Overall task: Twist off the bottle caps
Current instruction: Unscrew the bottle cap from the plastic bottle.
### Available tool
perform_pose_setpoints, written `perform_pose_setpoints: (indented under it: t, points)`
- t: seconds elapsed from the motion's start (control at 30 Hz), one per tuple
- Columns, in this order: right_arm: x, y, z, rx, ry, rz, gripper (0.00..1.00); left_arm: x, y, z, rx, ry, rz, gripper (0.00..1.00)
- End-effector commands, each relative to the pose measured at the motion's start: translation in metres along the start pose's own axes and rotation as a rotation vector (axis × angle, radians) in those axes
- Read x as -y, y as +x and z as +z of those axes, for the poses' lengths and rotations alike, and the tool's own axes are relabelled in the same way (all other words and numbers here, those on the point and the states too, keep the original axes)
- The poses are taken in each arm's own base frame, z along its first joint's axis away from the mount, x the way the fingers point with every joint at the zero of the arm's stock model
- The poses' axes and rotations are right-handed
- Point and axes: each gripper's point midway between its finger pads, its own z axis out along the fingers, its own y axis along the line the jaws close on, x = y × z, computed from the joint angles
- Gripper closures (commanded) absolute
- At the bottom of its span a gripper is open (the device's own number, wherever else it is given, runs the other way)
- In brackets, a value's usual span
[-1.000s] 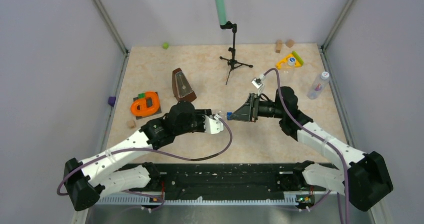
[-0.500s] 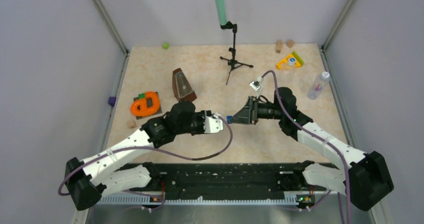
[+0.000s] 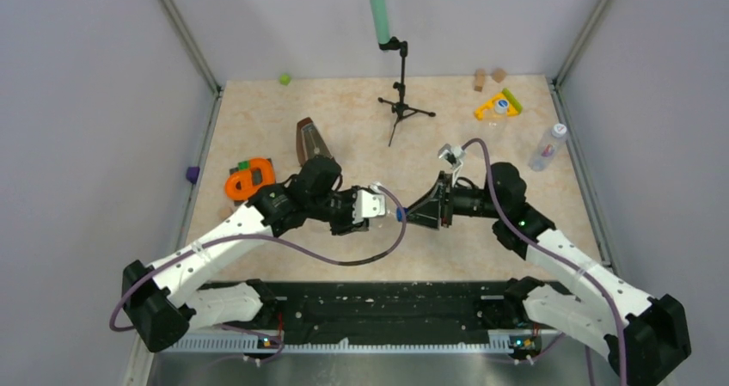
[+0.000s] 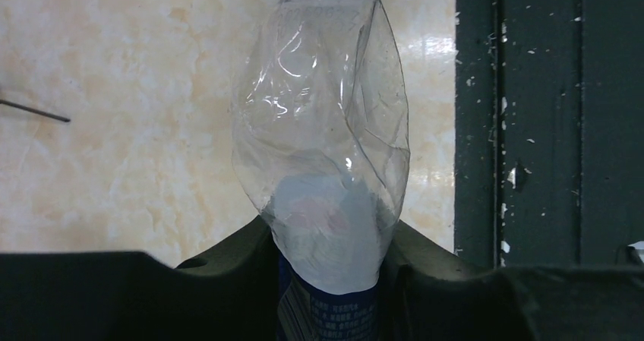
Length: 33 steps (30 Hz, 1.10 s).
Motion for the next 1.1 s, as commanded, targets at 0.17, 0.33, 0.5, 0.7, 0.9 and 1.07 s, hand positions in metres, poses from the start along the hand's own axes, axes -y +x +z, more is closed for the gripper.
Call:
perform_pose_setpoints:
  t: [0.17,0.33,0.5,0.7,0.9,1.07]
  points:
    - [-0.014,0.0,-0.016,0.103,-0.057,-0.365,1.0,0.024,-0.056,-0.017,0.215,0.176,0.014,1.0]
    - [-0.006,-0.003,-0.02,0.132,0.002,-0.427,0.93,0.02,-0.05,-0.012,0.188,0.162,0.006,1.0]
    - [0.013,-0.02,-0.022,0.225,0.145,-0.27,0.46,-0.003,-0.028,-0.011,0.099,0.01,0.044,1.0]
    - [-0.001,-0.031,-0.012,0.256,0.079,0.037,0.4,-0.018,-0.019,-0.017,0.067,-0.137,0.135,1.0]
    - [-0.016,-0.03,0.006,0.19,-0.059,0.23,0.39,-0.028,-0.021,-0.022,0.066,-0.219,0.18,1.0]
    - [-0.022,-0.033,0.011,0.162,-0.112,0.251,0.36,-0.033,-0.018,-0.023,0.042,-0.249,0.194,1.0]
